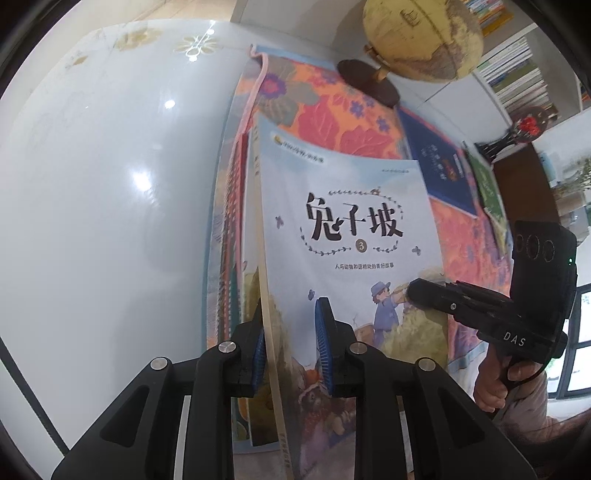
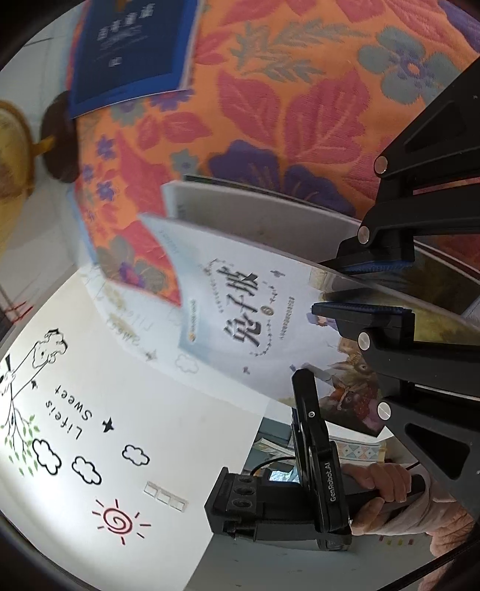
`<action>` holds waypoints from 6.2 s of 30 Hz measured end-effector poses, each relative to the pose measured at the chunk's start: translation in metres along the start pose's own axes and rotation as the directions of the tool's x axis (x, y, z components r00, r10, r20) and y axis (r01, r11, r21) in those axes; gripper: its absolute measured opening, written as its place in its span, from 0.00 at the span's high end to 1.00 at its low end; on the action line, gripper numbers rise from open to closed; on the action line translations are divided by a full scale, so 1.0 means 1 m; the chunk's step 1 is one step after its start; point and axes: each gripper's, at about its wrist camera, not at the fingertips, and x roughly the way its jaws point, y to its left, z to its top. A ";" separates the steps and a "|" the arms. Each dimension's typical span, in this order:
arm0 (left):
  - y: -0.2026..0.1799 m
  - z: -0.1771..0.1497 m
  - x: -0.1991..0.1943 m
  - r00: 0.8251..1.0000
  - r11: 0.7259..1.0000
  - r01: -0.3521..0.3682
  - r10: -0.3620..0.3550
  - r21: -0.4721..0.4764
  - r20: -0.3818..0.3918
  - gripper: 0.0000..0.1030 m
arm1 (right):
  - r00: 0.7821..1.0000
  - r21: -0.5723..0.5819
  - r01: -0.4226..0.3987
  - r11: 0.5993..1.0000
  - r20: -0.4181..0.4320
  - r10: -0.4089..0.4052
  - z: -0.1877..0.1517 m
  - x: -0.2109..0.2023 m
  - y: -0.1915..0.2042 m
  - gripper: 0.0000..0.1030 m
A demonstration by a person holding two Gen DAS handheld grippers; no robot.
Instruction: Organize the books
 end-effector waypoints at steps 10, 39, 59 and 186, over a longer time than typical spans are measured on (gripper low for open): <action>0.003 0.005 -0.002 0.999 0.999 -0.033 0.033 -0.032 -0.007 0.78 | 1.000 0.015 0.004 1.000 0.030 -0.004 -0.005 -0.001 -0.003 0.87; 0.009 0.001 0.005 0.990 0.986 -0.134 0.130 -0.102 -0.050 0.67 | 0.993 0.147 0.110 0.983 0.020 -0.114 -0.010 -0.031 -0.024 0.74; -0.016 0.016 -0.007 0.955 0.953 -0.295 0.294 -0.066 -0.021 0.69 | 0.994 0.234 0.079 0.969 0.060 -0.095 -0.003 -0.039 -0.031 0.42; -0.299 0.051 0.148 0.989 0.967 0.137 -0.122 0.213 -0.082 0.87 | 0.999 0.066 0.019 0.998 0.026 -0.021 -0.030 -0.223 -0.263 0.86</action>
